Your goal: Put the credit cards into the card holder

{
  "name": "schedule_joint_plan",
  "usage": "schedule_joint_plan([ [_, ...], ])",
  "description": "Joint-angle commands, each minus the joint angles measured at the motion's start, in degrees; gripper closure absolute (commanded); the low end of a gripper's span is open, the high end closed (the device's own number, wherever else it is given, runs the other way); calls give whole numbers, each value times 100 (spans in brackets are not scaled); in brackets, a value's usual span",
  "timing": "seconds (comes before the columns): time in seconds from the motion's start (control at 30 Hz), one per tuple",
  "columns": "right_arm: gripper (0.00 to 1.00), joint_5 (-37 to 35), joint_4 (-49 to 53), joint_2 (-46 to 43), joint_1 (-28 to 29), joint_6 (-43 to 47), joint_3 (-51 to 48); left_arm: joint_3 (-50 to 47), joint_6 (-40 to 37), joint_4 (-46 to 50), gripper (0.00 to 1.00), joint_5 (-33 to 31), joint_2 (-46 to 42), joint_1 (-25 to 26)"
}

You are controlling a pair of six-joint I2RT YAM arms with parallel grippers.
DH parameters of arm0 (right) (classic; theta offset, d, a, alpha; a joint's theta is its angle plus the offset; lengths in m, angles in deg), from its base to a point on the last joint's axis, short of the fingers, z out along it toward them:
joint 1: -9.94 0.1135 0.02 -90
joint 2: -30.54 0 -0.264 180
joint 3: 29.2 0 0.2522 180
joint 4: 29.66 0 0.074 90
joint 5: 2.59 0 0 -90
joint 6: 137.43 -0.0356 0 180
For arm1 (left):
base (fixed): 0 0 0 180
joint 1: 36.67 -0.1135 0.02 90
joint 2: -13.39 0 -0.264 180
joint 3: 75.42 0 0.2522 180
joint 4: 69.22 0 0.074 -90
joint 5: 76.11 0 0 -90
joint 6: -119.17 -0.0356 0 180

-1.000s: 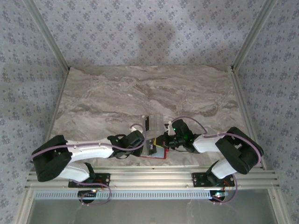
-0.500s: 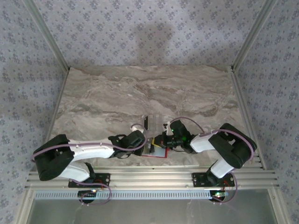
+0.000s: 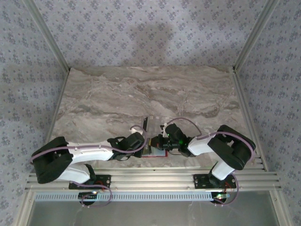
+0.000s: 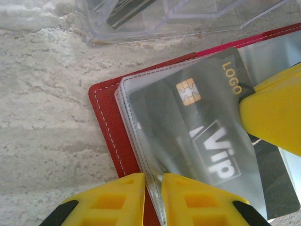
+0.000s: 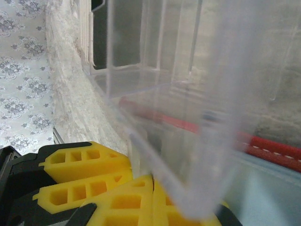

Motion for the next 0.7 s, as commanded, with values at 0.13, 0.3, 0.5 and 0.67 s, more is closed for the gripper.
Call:
schedule_joint_plan([
  [0.13, 96, -439, 940, -43, 480, 449, 308, -53, 60, 137, 81, 131, 59, 60],
  [0.3, 90, -888, 1930, -460, 598, 797, 462, -52, 56, 161, 80, 75, 27, 52],
  [0.5, 76, -1007, 2503, -540, 628, 903, 639, -44, 46, 160, 77, 145, -125, 42],
  [0.67, 63, -1120, 2624, -570, 683, 898, 644, -53, 16, 184, 74, 262, -258, 34],
])
